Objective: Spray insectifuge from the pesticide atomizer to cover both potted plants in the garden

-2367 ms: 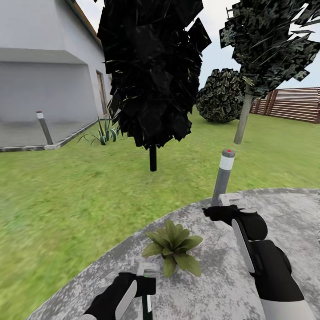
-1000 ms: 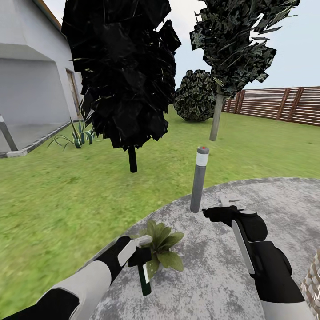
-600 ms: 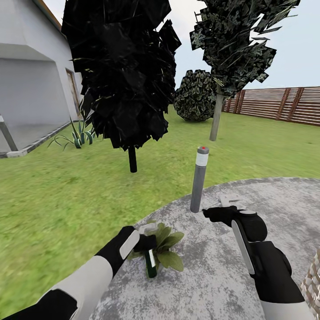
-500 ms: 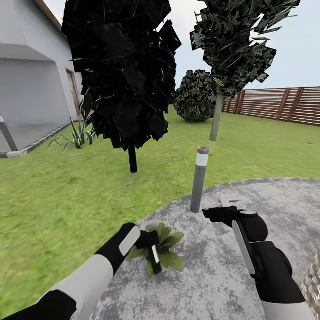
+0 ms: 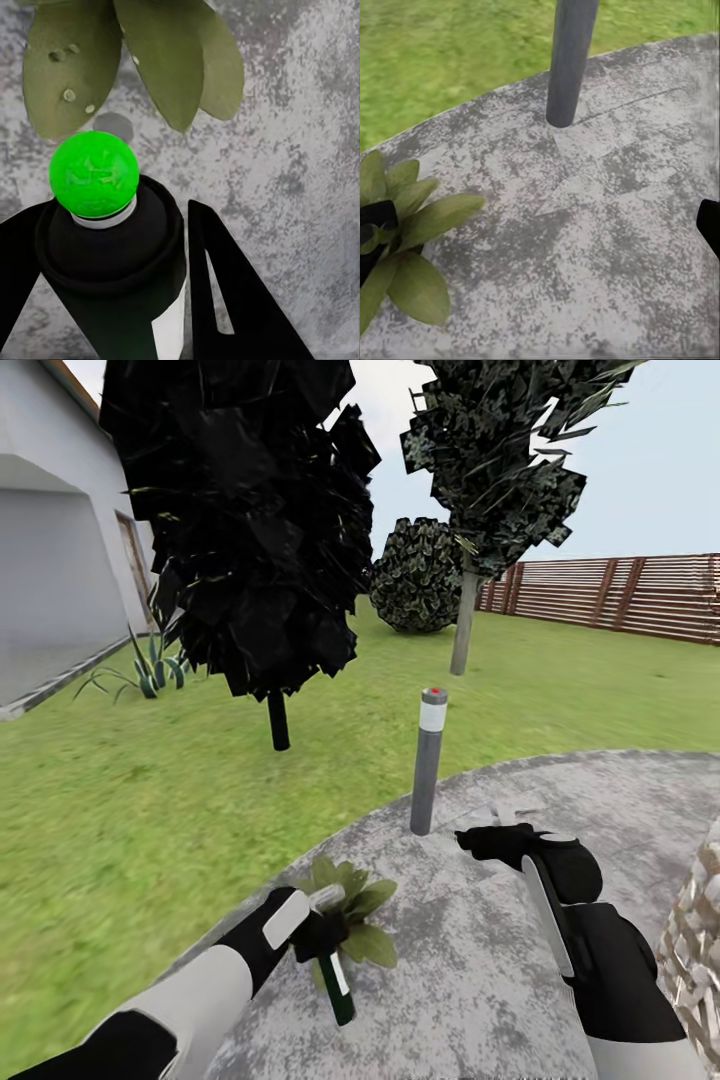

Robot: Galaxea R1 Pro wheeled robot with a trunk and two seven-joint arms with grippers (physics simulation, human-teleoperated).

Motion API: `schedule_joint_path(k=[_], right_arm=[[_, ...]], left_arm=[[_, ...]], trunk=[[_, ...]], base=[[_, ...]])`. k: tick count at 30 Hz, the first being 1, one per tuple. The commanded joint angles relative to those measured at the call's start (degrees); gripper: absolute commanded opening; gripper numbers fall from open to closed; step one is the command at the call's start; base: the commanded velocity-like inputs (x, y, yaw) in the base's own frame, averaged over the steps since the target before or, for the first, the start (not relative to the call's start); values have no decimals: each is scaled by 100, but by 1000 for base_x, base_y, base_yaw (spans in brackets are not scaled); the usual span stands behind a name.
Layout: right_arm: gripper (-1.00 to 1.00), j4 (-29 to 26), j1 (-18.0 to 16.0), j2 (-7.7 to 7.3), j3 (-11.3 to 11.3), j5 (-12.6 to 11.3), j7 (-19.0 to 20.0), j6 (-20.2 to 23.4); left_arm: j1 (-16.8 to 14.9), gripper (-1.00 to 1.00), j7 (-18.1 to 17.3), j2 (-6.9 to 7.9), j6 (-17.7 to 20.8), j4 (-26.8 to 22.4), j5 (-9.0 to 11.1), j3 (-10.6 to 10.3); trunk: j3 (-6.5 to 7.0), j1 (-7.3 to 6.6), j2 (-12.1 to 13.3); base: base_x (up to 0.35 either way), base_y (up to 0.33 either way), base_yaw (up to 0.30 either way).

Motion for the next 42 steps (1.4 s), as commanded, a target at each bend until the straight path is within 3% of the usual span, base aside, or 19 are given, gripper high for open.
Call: schedule_joint_path(k=[1,5,7,10,14,16,22,29,35,38,40,42], right_arm=[[100,-5,-4,-4,4,17,24,25],[100,-5,-4,-3,6,17,24,25],[100,-5,-4,1,11,17,24,25],[100,-5,-4,4,16,17,24,25],[100,-5,-4,18,103,-24,23,25],[100,-5,12,10,327,-32,100,25],[100,-5,21,-21,427,-21,508,25],[100,-5,20,9,401,-10,564,25],[100,-5,34,-65,358,-16,590,25],[100,-5,421,-279,287,-18,594,25],[100,-5,936,-441,297,-18,595,25],[100,-5,1547,-581,316,-18,595,-313]], left_arm=[[8,-100,37,0,-111,66,45,-16],[118,-100,17,0,-518,182,30,-64],[185,-100,1,0,-824,211,35,-312],[211,-100,-23,0,-1040,161,65,-461],[216,-100,105,0,-1012,-686,106,-516],[228,-100,88,0,-992,-856,125,-520],[258,-100,62,0,-982,-912,134,-525],[269,-100,-83,0,-971,-910,135,-526],[269,-100,-99,0,-967,-923,128,-566],[269,-100,-102,0,-968,-1085,130,-700],[269,-100,-101,0,-968,-1206,134,-785],[269,-100,-101,0,-967,-1290,145,-848]], trunk=[[-6,-1,-3],[-6,-1,-3],[-6,-1,-3],[-6,-1,-3],[-6,-1,-3],[-6,-1,-3],[-6,-1,-3],[-6,-1,-3],[-6,-1,-3],[-6,-1,-3],[-6,-1,-3],[-6,-1,-3]], base=[[0,0,-272],[0,0,-275],[0,0,-276],[0,0,-257],[0,0,-76],[0,0,-12],[0,145,-3],[0,314,-71],[0,319,-251],[0,110,-275],[0,45,-277],[0,21,-278]])
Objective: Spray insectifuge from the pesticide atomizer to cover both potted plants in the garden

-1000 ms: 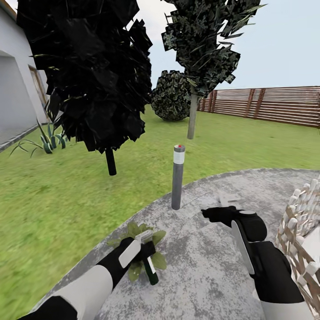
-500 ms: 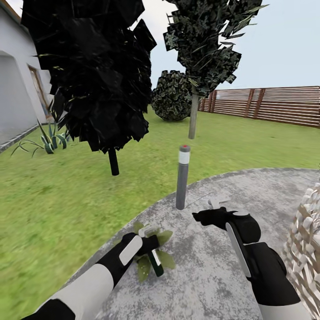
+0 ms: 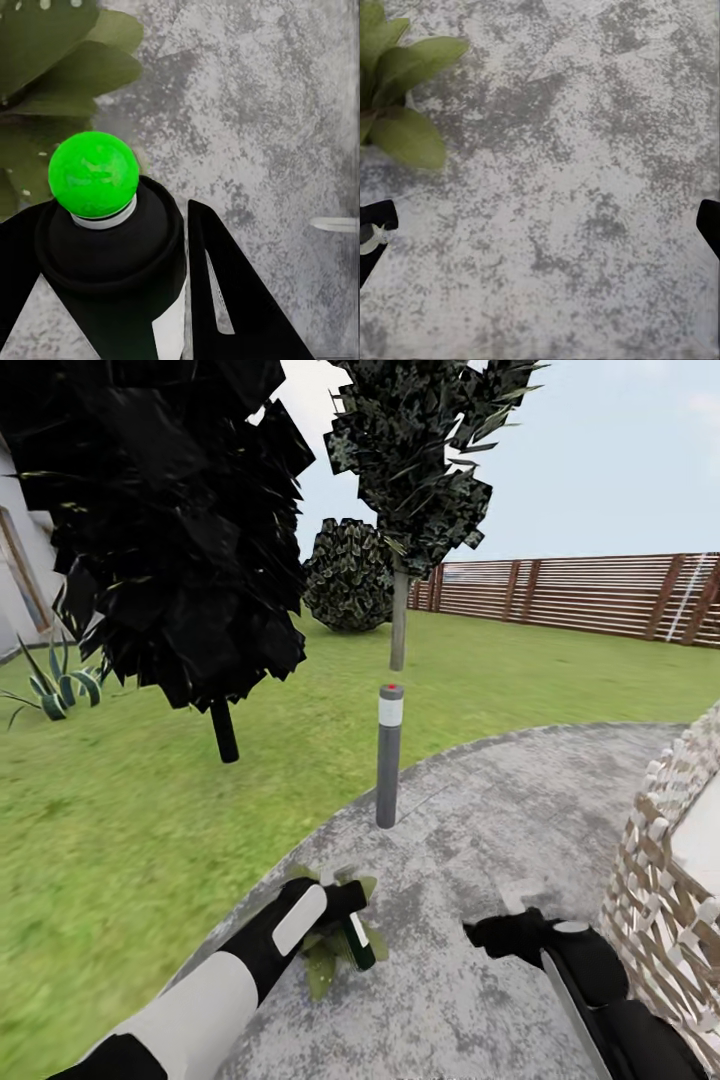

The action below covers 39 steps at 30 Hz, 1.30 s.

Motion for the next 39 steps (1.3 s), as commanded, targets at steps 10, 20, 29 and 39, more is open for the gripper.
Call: schedule_joint_path(k=[10,20,29,39], right_arm=[[100,88,2124,-751,324,211,20,-1441],[100,252,2213,-720,704,423,23,-1482],[100,3077,2217,-1491,586,431,2,-4077],[100,4318,2219,-1592,555,393,-16,-5657]], left_arm=[[-3,-100,64,0,7,-106,52,-58],[-5,-100,77,0,6,-102,158,-54],[-18,-100,149,0,317,-379,281,-55],[-97,-100,1106,0,401,-494,936,-51]], trunk=[[-5,-1,-2],[-5,-1,-2],[-5,-1,-2],[-5,-1,-2]], base=[[0,25,-266],[0,317,-22],[0,130,-125],[0,1,-216]])
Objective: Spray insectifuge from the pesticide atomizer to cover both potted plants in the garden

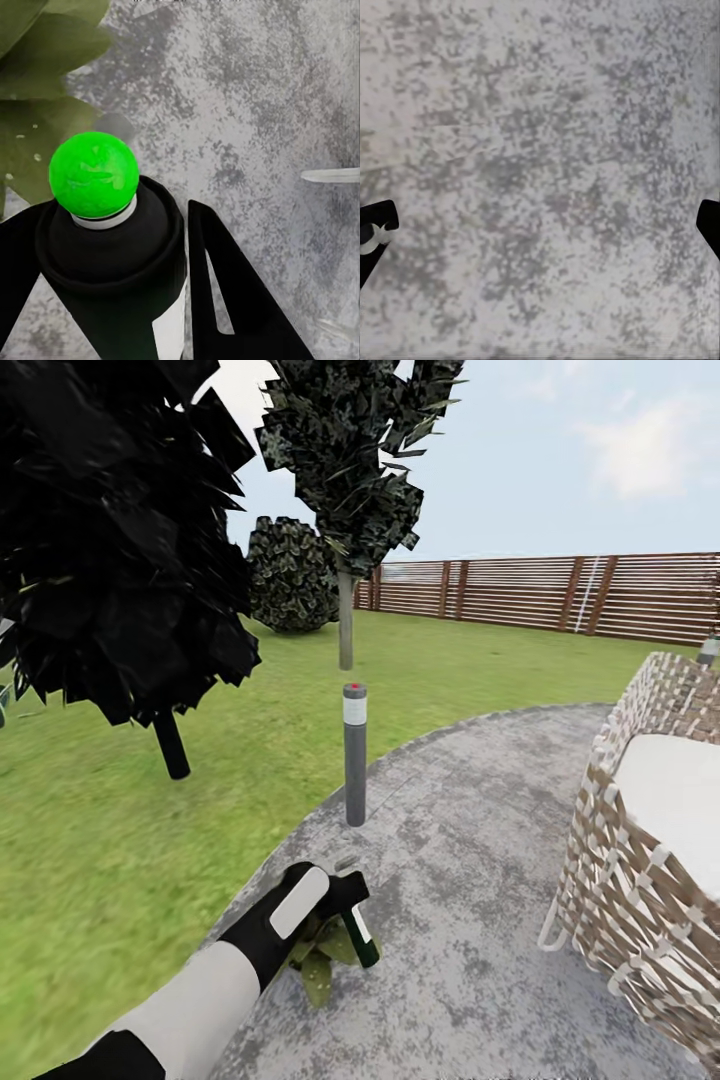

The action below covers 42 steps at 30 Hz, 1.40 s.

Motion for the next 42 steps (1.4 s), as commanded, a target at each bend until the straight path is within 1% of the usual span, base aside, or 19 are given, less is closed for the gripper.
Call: schedule_joint_path(k=[1,3,5,6,9,11,12,13,17,19,25,28,33,35,38,39,40,41,42], right_arm=[[100,62,1,5,2,47,8,-90],[100,110,-1,22,4,48,9,-136],[100,150,-2,33,5,49,9,-162],[100,163,-2,37,5,49,10,-172],[100,188,-3,44,0,49,5,-182],[100,217,-3,48,-2,50,4,-188],[100,233,-3,50,-3,50,12,-189],[100,235,-3,51,-4,50,15,-190],[100,238,-3,51,0,50,20,-192],[100,238,-3,51,3,50,25,-192],[100,239,-5,51,3,51,28,-185],[100,239,-5,51,-1,52,29,-184],[100,239,-9,41,12,46,29,-184],[100,239,-7,38,13,44,29,-187],[100,239,-9,25,13,42,30,-191],[100,239,-8,23,13,41,30,-191],[100,239,-6,21,14,41,30,-192],[100,239,-5,19,14,41,31,-192],[100,239,-4,18,14,41,32,-192]], left_arm=[[-35,-100,208,0,0,-65,63,-12],[-71,-100,300,0,-30,-57,63,-13],[-87,-100,345,0,-151,49,61,-17],[-93,-100,363,0,-312,179,60,-22],[-92,-100,386,0,-552,428,63,-53],[-93,-100,390,0,-686,774,66,-89],[-94,-100,399,0,-793,1258,58,-108],[-94,-100,400,0,-802,1341,45,-110],[-99,-100,454,0,-782,1522,35,-108],[-85,-100,518,7,-788,1587,60,-102],[23,-100,521,40,-838,1625,80,-62],[52,-100,516,147,-757,1701,51,-51],[49,-100,544,245,-467,2103,-29,-93],[48,-100,544,282,-382,2130,-36,-96],[48,-100,543,404,-255,2165,-52,-107],[49,-100,541,421,-246,2167,-68,-111],[48,-100,527,443,-230,2171,-216,-151],[39,-100,511,439,-207,2173,-483,-244],[21,-100,495,425,-160,2174,-801,-335]], trunk=[[-5,-1,-2],[-5,-1,-2],[-5,-1,-2],[-5,-1,-2],[-5,-1,-2],[-5,-1,-2],[-5,-1,-2],[-5,-1,-2],[-5,-1,-2],[-5,-1,-2],[-5,-1,-2],[-5,-1,-2],[-5,-1,-2],[-5,-1,-2],[-5,-1,-2],[-5,-1,-2],[-5,-1,-2],[-5,-1,-2],[-5,-1,-2]], base=[[0,0,-146],[0,0,-111],[0,0,-59],[0,0,-33],[0,0,-19],[0,0,-7],[0,0,-1],[0,0,0],[0,0,0],[0,0,0],[-17,3,0],[-142,84,0],[-30,18,0],[-6,4,0],[-2,1,0],[-1,1,0],[0,0,0],[0,0,0],[0,0,0]])
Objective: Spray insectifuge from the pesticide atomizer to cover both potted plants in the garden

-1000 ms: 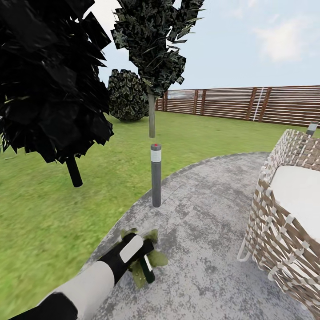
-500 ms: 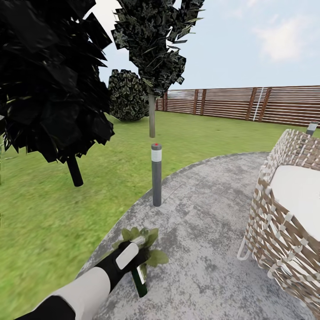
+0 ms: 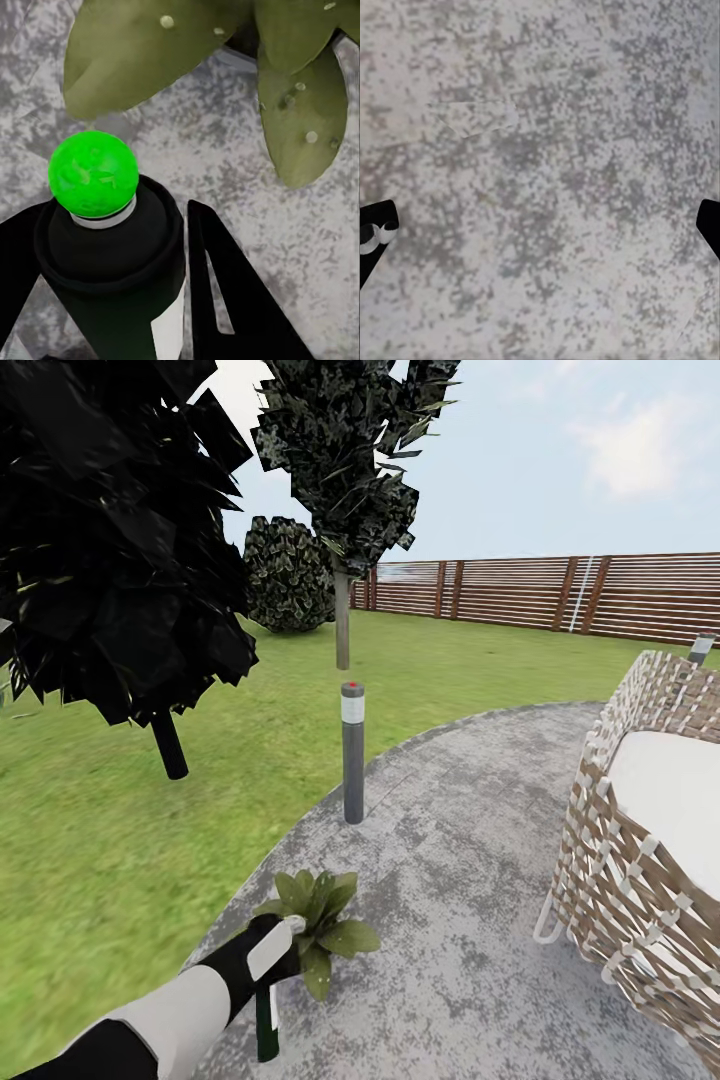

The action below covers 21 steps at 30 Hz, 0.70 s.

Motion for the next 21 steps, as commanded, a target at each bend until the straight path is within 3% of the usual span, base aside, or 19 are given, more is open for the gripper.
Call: schedule_joint_path(k=[1,3,4,5,6,11,18,21], right_arm=[[100,-6,2,-4,1,44,7,-12],[100,-6,3,0,1,44,10,-40],[100,-6,3,3,1,51,6,-159],[100,-6,6,-2,1,48,9,-210],[100,-6,8,-3,1,46,10,-215],[100,-13,13,-5,1,44,11,-267],[100,-15,20,-5,-1,44,12,-375],[100,-11,21,-10,-2,51,13,-393]], left_arm=[[-15,-100,28,-5,58,-9,-97,-77],[-69,-100,-71,-29,377,-20,-483,-157],[-181,-100,-167,-148,952,-30,-731,-224],[-382,-100,-129,-217,1512,-45,-828,-283],[-417,-100,-79,-225,1573,-47,-904,-358],[-426,-100,-1,-231,1583,-37,-1273,-632],[-280,-100,-43,-118,1396,73,-1391,-698],[-172,-100,-381,0,1142,293,-1403,-704]], trunk=[[-5,-1,-2],[-5,-1,-2],[-5,-1,-2],[-5,-1,-2],[-5,-1,-2],[-5,-1,-2],[-5,-1,-2],[-5,-1,-2]], base=[[0,0,0],[0,0,0],[0,0,0],[0,0,0],[0,0,0],[0,0,0],[0,0,0],[0,0,0]])
